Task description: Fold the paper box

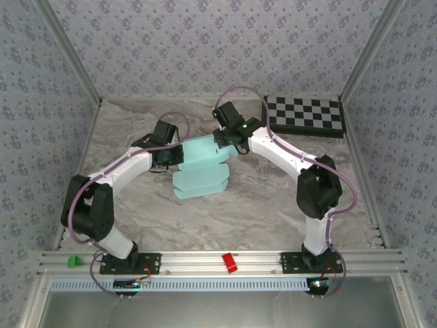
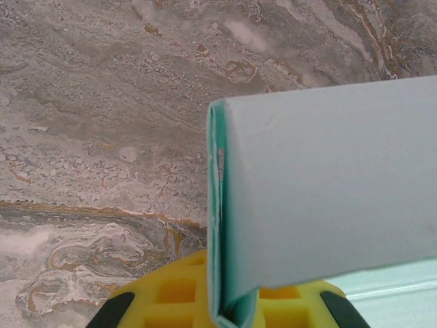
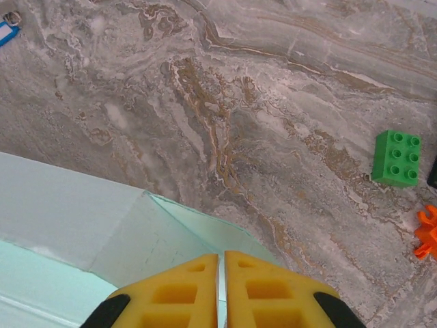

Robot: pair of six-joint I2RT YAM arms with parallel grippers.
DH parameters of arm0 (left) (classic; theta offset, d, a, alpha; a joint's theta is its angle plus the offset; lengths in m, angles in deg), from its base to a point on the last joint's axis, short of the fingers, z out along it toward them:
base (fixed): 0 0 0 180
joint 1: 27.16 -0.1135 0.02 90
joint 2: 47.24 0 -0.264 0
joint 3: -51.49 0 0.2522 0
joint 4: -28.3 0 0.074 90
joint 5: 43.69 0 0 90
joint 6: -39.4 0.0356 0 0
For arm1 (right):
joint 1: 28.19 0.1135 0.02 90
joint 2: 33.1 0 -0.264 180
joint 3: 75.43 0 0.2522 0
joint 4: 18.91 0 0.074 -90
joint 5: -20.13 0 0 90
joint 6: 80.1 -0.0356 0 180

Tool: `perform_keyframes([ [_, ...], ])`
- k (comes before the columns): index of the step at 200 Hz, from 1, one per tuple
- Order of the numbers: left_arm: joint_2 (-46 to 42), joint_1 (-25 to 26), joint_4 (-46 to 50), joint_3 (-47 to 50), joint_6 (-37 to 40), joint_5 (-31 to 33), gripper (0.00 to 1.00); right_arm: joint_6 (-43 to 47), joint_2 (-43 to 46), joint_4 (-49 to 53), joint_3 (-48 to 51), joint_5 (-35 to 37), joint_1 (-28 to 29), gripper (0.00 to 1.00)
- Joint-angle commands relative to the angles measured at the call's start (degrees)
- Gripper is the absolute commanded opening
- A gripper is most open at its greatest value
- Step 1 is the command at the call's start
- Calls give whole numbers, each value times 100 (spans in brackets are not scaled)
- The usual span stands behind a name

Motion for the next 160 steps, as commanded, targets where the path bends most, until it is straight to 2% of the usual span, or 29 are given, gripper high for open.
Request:
perform_keyframes([
  [1,-109,35,26,-168,-82,-85,0,-134,-118,211,-197,-78,9,12],
  [44,-70,34,-53,-150,-247,-117,0,-478,-109,163,-42,-528,-39,11],
  [160,-15,53,-153,-169,-406,-271,0,-1432,78,-1481,793,-2046,-193,7],
])
